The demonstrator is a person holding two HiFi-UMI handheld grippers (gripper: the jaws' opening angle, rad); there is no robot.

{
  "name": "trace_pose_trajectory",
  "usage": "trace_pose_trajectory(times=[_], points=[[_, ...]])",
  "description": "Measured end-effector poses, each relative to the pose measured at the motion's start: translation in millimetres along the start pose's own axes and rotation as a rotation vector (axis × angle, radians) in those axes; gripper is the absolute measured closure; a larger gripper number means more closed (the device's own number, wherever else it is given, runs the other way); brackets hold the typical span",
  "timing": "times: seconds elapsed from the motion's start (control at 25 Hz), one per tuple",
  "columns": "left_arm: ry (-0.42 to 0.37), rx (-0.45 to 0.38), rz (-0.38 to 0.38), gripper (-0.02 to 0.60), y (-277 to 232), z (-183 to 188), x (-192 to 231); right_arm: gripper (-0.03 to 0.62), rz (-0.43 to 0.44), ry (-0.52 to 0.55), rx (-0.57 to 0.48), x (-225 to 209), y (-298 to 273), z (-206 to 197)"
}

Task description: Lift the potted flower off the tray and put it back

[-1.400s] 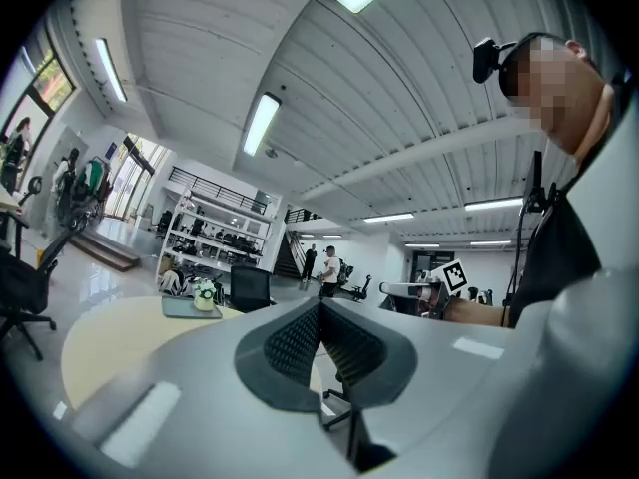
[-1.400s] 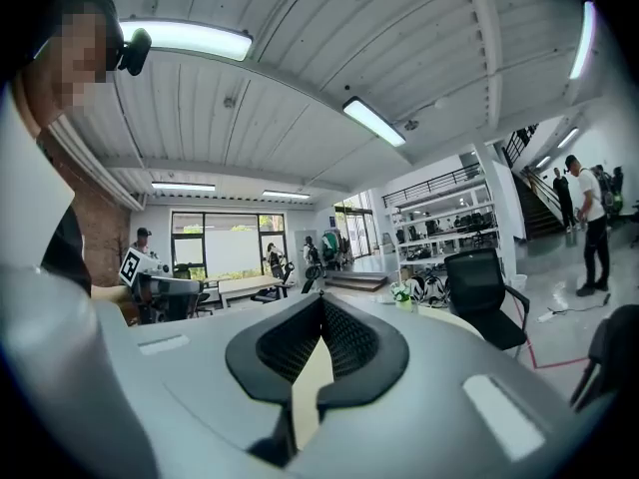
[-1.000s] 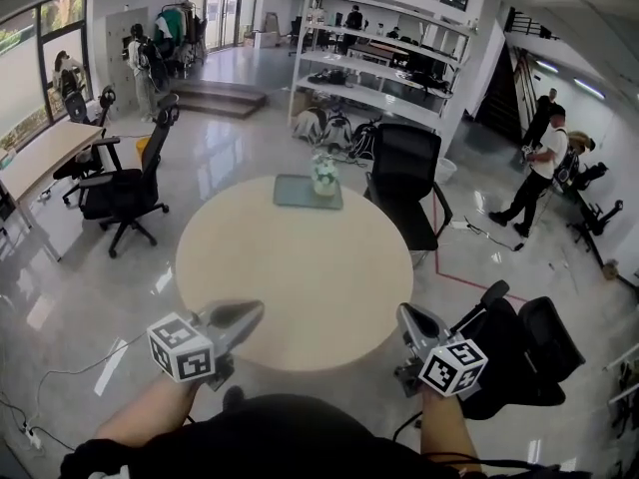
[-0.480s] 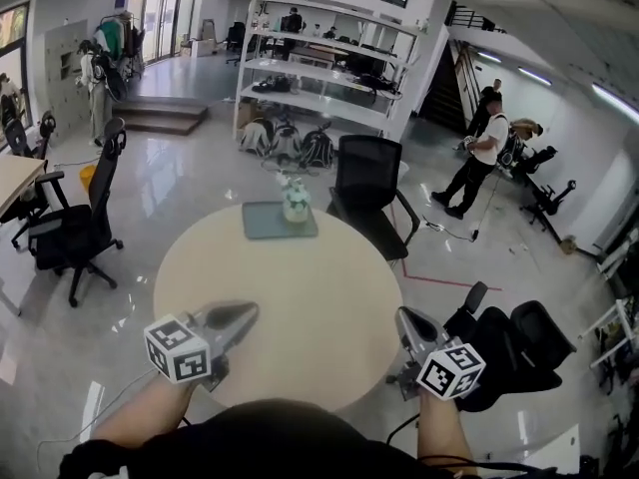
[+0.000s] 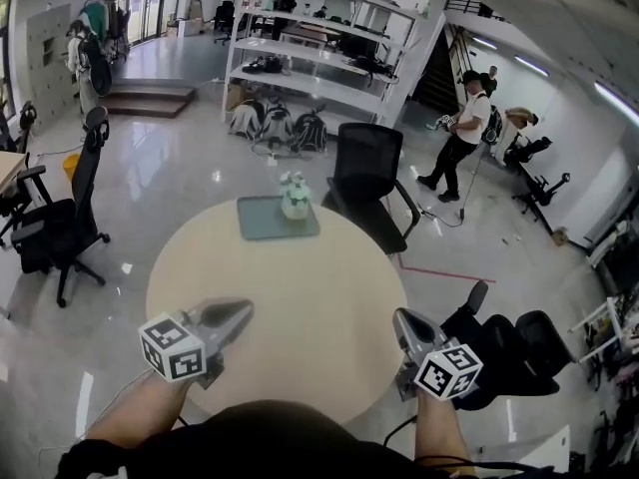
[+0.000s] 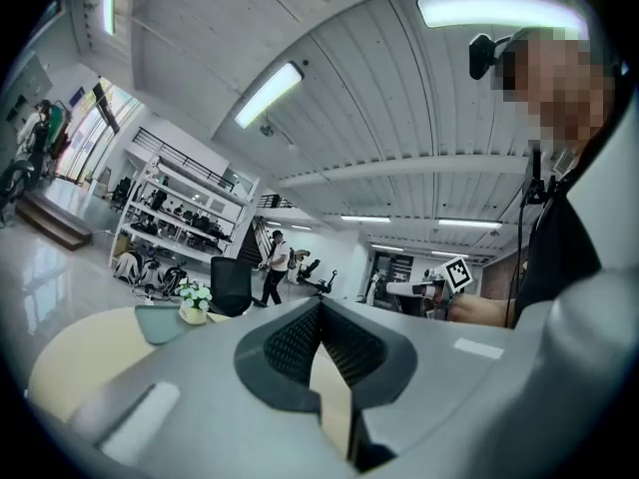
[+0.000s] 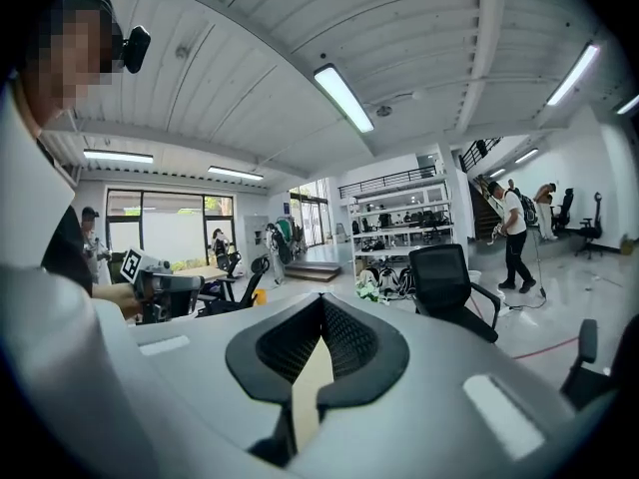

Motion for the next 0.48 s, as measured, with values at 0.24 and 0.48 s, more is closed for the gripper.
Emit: trace_pose_trajectory(times=[0.24,0.48], points=[[0.0,-0.013,0.118,0.586,-39.5,0.3,22.7,0.579,0.103,0.02,0.033,-57.6,-64.3,4.1],[-0.007,-0.018,0.231,0.584,-89.8,-3.7,30.6,0.579,0.204,0.068,0.027,-116.6,-126.3,0.7]])
Point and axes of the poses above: the fingertips, and each gripper's own axes: y backward along the fingers, x to its left, z out of its top, the point moved 7 cm from there along y, backward along the fingers, and after that the axes turned 2 degrees about x, right-handed, at the moved point
